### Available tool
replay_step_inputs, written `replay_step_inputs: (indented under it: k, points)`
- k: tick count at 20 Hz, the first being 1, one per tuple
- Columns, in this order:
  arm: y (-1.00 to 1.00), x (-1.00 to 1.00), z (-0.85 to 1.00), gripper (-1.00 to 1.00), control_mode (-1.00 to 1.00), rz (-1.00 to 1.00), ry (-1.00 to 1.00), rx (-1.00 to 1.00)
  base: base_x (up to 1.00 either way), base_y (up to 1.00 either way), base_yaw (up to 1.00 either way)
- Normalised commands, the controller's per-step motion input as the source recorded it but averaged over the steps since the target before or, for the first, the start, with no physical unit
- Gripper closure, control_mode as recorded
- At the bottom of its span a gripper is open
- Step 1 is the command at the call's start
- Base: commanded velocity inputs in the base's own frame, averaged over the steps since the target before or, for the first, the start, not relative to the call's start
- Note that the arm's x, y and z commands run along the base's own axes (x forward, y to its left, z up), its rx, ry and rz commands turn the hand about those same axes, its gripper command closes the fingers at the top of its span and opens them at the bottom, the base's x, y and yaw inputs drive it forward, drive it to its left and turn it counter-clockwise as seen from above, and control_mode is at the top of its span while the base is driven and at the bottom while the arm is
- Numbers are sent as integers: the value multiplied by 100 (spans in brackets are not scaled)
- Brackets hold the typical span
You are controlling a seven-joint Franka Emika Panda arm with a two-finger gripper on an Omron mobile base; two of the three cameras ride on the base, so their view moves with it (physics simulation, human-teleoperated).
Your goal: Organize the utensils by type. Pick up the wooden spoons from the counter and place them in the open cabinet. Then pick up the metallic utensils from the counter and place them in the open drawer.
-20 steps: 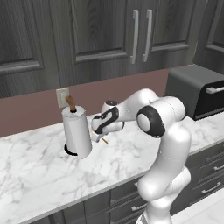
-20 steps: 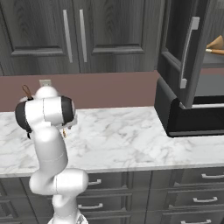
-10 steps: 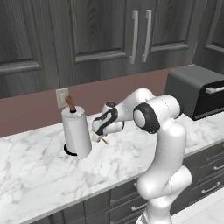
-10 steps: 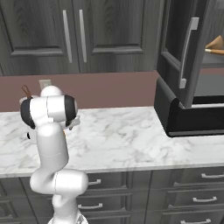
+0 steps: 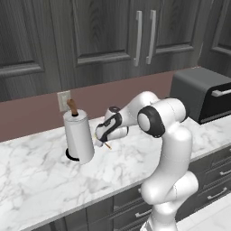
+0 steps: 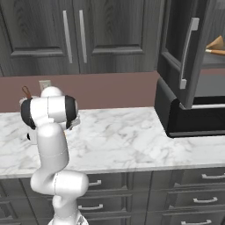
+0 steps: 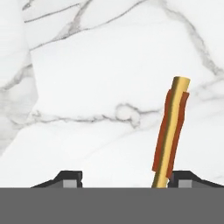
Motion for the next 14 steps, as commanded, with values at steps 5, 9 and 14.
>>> replay_step_inputs:
  k: [5, 9, 14]
  points:
    - [-33, -37, -71, 100, -100, 0, -10, 4, 0, 0, 0]
    - [-40, -35, -70, 100, -100, 0, -2, 9, 0, 0, 0]
    - [-51, -40, -58, 100, -100, 0, 0, 13, 0, 0, 0]
